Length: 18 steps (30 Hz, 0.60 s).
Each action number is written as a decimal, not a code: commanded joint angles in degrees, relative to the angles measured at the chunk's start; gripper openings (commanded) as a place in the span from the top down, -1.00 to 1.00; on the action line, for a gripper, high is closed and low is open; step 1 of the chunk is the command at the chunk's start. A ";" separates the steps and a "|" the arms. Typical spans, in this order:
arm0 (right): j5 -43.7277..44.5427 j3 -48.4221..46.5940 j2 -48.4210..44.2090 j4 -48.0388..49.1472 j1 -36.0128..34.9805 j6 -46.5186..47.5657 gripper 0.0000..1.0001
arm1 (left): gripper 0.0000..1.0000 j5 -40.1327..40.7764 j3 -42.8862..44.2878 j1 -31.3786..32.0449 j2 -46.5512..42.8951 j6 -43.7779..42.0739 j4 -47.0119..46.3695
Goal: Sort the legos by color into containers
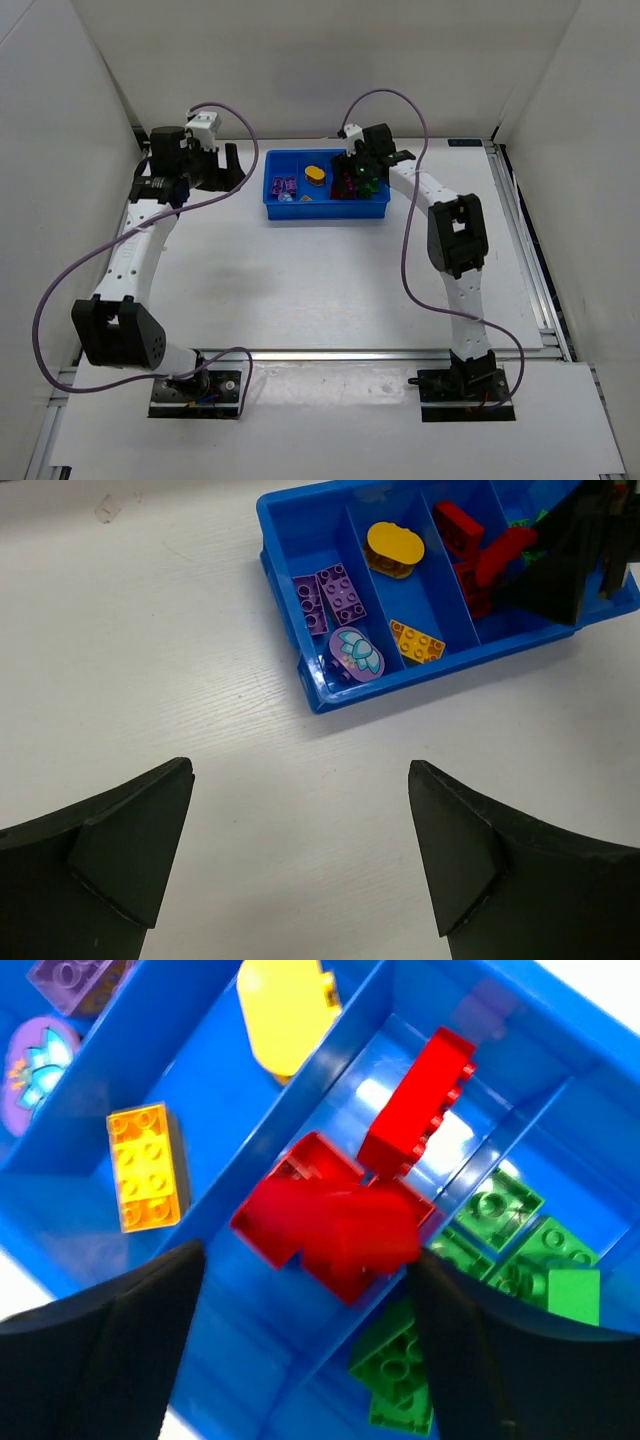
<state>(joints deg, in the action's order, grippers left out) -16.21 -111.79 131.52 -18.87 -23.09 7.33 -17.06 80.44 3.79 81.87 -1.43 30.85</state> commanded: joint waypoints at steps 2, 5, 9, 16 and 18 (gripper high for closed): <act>-2.15 2.88 -10.66 2.09 0.68 1.11 -0.79 | -0.99 2.21 0.68 -0.54 1.28 3.62 2.28; -5.22 5.26 -16.97 1.56 1.64 -0.73 -0.84 | -0.99 0.45 0.15 -1.42 1.72 4.59 2.90; -9.09 12.36 -28.31 1.74 4.28 -3.90 -0.86 | -0.99 0.01 -3.61 -1.68 0.32 3.98 2.99; -13.76 32.19 -48.60 -6.51 16.29 -0.58 -0.87 | -0.99 -0.69 -9.94 -2.30 -1.01 3.98 3.16; -14.20 38.19 -54.15 -6.88 19.63 1.01 -0.87 | -0.99 0.09 -11.00 -2.39 -0.14 4.59 3.34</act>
<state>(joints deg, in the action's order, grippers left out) -27.73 -82.91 80.82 -19.62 -8.08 5.63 -16.82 70.81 1.89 83.81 2.13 33.67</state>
